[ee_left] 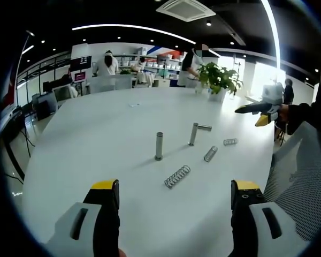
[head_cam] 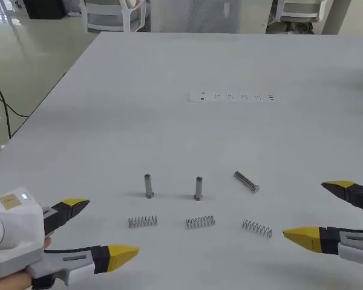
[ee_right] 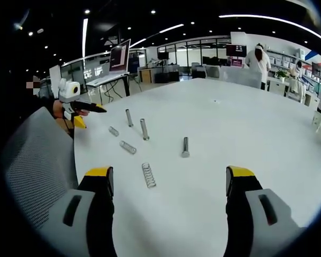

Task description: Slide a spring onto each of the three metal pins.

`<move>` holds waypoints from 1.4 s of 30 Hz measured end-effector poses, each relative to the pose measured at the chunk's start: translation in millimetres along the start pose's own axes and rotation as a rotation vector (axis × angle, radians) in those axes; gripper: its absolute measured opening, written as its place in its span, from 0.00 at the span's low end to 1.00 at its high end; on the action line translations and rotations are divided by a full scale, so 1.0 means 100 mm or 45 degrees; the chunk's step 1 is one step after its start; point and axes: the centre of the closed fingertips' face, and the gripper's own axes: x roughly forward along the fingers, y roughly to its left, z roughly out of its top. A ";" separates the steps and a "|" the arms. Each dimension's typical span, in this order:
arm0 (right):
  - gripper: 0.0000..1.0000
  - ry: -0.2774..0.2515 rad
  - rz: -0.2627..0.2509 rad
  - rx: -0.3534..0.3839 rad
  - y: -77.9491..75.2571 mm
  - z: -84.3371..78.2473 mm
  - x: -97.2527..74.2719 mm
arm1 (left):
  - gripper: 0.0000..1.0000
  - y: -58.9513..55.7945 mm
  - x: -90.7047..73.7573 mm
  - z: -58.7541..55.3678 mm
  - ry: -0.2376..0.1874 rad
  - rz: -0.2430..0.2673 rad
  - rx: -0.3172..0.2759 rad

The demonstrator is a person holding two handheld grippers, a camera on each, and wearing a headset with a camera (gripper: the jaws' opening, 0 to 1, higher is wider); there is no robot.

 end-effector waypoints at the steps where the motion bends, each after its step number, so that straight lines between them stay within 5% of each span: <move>1: 0.88 0.002 0.001 -0.001 0.00 0.00 0.00 | 0.85 0.00 0.00 0.00 0.000 0.000 0.000; 20: 0.87 0.006 0.008 -0.006 -0.02 0.03 0.01 | 0.85 -0.01 -0.01 0.02 -0.009 0.013 -0.002; 42: 0.85 0.043 0.068 -0.098 -0.12 0.33 0.33 | 0.84 -0.01 -0.07 0.04 -0.027 0.041 -0.005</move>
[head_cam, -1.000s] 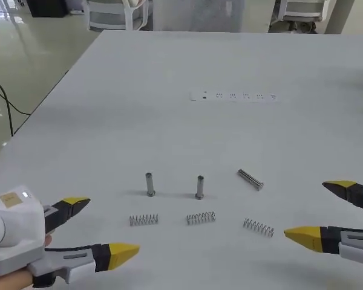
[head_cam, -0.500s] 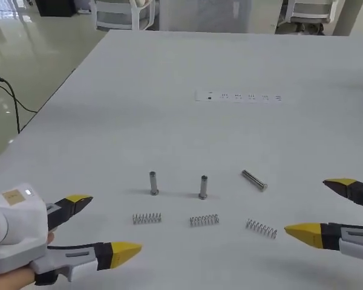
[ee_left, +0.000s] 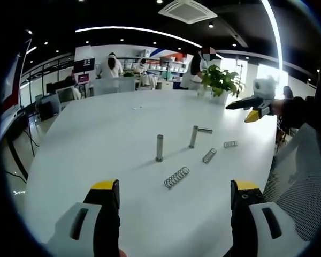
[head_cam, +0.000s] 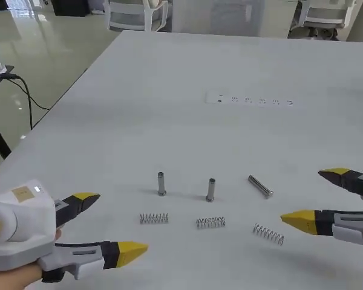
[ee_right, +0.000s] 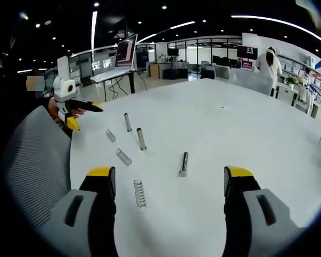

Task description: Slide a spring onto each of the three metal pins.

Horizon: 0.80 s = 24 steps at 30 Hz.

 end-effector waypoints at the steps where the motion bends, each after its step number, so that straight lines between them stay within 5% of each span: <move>1: 0.84 -0.001 0.000 -0.005 -0.02 0.02 0.02 | 0.84 0.00 0.00 0.00 -0.001 0.002 0.001; 24: 0.65 0.209 0.005 -0.071 -0.32 0.10 0.54 | 0.84 -0.05 -0.08 0.04 -0.015 0.026 0.006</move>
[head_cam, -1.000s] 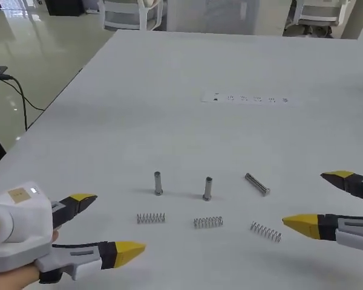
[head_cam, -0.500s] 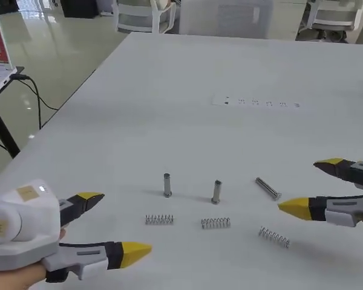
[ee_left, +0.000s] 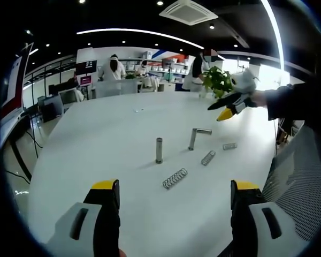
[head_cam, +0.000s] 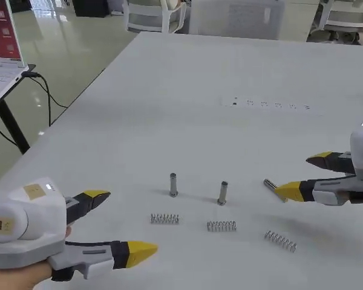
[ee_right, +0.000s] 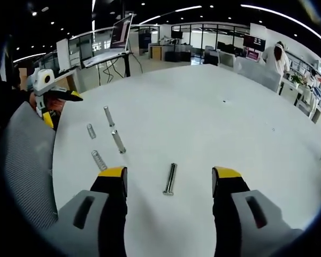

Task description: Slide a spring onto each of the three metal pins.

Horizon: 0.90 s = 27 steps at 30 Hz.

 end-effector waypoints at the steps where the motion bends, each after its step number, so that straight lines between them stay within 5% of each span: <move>1: 0.64 0.013 0.002 0.002 -0.01 0.00 0.03 | 0.84 0.00 0.00 0.00 0.000 0.001 0.000; 12: 0.52 0.134 -0.051 0.014 -0.13 -0.03 0.24 | 0.84 -0.01 -0.01 0.01 0.002 0.010 -0.005; 27: 0.26 0.336 -0.036 0.039 -0.03 -0.20 0.57 | 0.84 0.01 -0.02 -0.01 0.002 0.019 -0.021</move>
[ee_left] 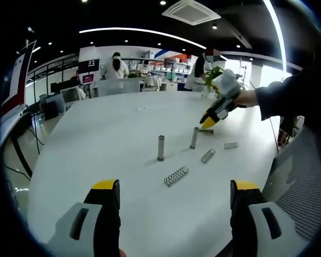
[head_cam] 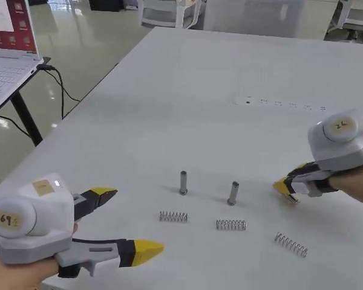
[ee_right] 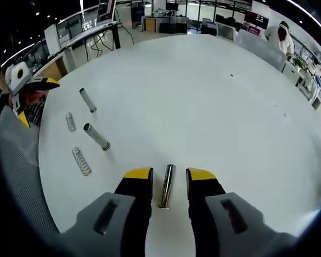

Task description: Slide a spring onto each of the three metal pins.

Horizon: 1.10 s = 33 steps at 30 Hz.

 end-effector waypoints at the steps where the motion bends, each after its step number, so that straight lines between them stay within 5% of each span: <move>1: 0.25 0.016 -0.010 -0.003 -0.01 -0.01 0.02 | 0.84 0.00 0.00 0.00 -0.001 0.000 -0.001; 12: 0.17 0.103 -0.031 0.034 -0.05 -0.07 0.13 | 0.83 0.03 -0.01 -0.01 -0.006 0.003 -0.009; 33: 0.10 0.127 -0.028 0.058 0.00 -0.09 0.15 | 0.83 0.07 -0.03 -0.03 -0.009 0.011 -0.021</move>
